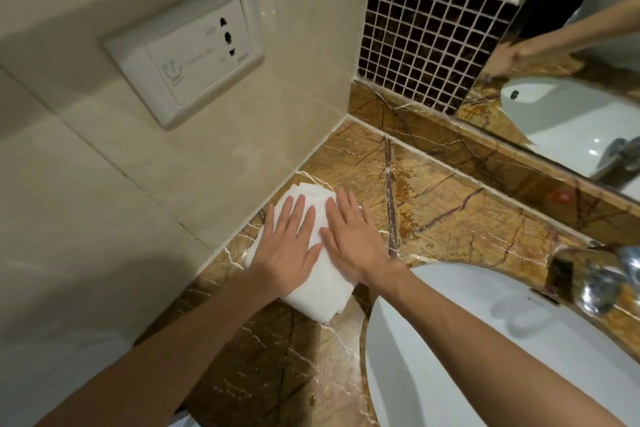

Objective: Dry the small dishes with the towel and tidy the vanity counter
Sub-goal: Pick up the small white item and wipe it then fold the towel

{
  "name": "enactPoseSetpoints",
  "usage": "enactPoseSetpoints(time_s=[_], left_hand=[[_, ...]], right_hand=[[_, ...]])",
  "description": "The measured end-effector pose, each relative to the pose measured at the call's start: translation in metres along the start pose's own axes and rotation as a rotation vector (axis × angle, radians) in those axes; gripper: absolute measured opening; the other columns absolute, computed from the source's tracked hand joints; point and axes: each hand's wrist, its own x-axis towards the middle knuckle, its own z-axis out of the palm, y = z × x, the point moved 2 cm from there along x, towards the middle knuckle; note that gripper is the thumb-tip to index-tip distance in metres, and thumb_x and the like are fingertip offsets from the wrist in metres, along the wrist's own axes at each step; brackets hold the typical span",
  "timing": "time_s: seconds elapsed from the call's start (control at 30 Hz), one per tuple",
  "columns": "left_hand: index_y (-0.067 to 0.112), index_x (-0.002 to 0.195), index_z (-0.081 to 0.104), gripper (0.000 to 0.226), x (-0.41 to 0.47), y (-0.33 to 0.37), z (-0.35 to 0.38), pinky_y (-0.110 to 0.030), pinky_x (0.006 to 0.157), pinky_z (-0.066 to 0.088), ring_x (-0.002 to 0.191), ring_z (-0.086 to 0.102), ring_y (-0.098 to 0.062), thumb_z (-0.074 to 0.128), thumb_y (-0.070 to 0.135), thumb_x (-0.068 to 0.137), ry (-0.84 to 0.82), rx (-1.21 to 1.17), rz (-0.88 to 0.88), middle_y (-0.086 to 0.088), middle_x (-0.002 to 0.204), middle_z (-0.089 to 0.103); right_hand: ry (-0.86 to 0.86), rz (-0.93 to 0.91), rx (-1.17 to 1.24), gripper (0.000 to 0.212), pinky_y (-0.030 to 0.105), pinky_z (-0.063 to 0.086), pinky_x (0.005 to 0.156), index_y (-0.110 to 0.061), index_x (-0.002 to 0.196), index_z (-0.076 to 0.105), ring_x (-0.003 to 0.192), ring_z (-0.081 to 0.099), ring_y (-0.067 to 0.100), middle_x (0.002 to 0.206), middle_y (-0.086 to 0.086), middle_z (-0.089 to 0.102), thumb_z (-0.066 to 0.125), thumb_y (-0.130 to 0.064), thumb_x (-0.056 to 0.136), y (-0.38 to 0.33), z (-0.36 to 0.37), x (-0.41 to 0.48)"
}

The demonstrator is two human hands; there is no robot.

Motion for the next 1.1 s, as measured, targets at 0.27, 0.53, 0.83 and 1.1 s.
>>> enactPoseSetpoints(time_s=[0.27,0.53,0.83,1.1], left_hand=[[0.012,0.138,0.047,0.065,-0.043,0.006,0.012,-0.065,0.109,0.025,0.137,0.035,-0.041,0.04,0.055,0.09,0.173,-0.144,0.085,-0.023,0.145,0.042],[0.025,0.145,0.033,0.063,-0.034,-0.01,0.004,-0.055,0.112,0.023,0.14,0.025,-0.04,0.039,0.055,0.09,0.067,-0.332,-0.313,-0.022,0.154,0.024],[0.027,0.146,0.023,0.054,-0.02,-0.025,-0.009,-0.049,0.103,0.039,0.124,0.045,-0.035,0.042,0.039,0.097,-0.007,-0.648,-0.545,-0.015,0.137,0.036],[0.029,0.147,0.021,0.052,-0.021,-0.027,0.002,-0.049,0.104,0.038,0.125,0.046,-0.035,0.033,0.042,0.099,-0.012,-0.564,-0.533,-0.015,0.144,0.032]], right_hand=[[-0.116,-0.054,-0.021,0.062,0.045,-0.006,0.119,-0.015,0.154,0.001,0.148,-0.011,0.03,0.161,0.015,-0.008,0.018,-0.046,0.102,0.003,-0.001,-0.026],[0.194,0.349,0.253,0.034,0.04,0.039,0.079,-0.008,0.106,0.052,0.096,0.048,0.031,0.107,0.013,0.054,0.053,-0.038,0.09,0.011,-0.01,-0.043],[0.164,0.267,0.306,0.023,0.041,0.039,0.077,-0.022,0.074,0.044,0.083,0.052,0.025,0.086,0.003,0.057,0.051,-0.024,0.096,0.021,-0.029,-0.034],[0.097,0.175,0.387,0.01,0.047,0.051,0.061,-0.016,0.093,0.035,0.066,0.055,0.024,0.075,0.008,0.058,0.034,-0.021,0.102,0.021,-0.039,-0.014]])
